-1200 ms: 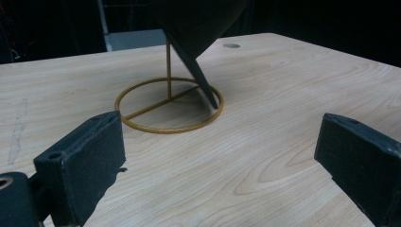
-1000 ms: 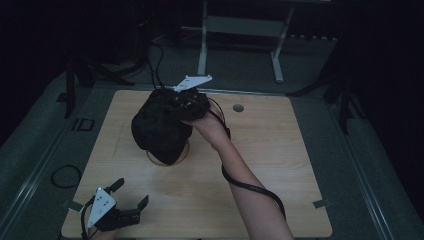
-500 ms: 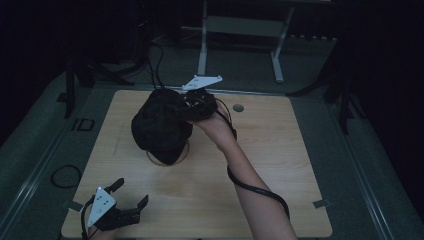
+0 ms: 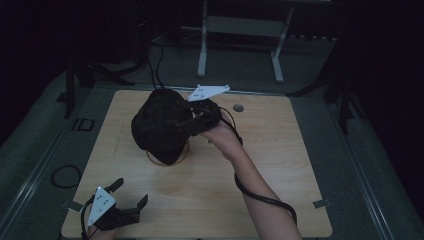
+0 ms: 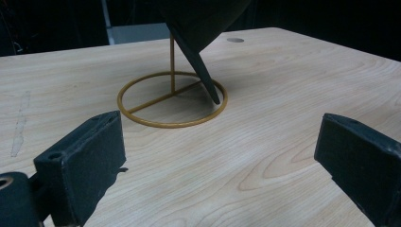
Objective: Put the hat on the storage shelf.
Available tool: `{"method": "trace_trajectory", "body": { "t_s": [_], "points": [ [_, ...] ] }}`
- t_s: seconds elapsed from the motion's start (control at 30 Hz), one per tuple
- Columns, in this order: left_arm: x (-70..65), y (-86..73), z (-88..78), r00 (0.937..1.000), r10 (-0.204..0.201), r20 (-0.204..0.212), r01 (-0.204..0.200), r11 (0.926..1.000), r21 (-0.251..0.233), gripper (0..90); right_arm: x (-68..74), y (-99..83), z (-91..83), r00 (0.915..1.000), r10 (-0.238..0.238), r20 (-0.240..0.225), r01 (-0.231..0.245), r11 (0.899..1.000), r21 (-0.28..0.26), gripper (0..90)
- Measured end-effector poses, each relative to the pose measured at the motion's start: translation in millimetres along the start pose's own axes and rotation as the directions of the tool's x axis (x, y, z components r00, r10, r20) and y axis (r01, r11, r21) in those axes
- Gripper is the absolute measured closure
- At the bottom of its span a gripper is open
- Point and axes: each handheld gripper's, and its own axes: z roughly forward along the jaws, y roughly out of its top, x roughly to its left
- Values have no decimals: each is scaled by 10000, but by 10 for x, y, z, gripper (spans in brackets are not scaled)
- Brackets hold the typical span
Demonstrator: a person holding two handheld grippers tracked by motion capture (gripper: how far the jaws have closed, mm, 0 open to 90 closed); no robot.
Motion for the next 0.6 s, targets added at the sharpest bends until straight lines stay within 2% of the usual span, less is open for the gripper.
{"method": "trace_trajectory", "body": {
  "t_s": [0.1, 0.17, 0.3, 0.4, 0.6],
  "points": [
    [-2, -3, 4, 10000, 9, 1, -9, 10000, 13, 31, 61, -73, -18, 9991, -322, -261, 316, 9992, -255, 138],
    [1, -5, 11, 10000, -28, 27, 28, 10000, 50, 31, 96, -115, -32, 9985, -523, -173, 519, 9984, -217, 137],
    [0, -10, 20, 10000, -20, 91, 19, 9999, 103, 31, 123, -203, -64, 9987, -457, -234, 446, 9981, -428, 137],
    [1, -17, 19, 9999, 78, 145, -78, 10000, -32, 40, 141, -287, -80, 9984, -517, -216, 508, 9978, -415, 137],
    [15, -25, 36, 9995, -53, 324, 47, 9998, 180, 42, 194, -508, -57, 9978, -592, -283, 588, 9982, -136, 137]
  ]
}}
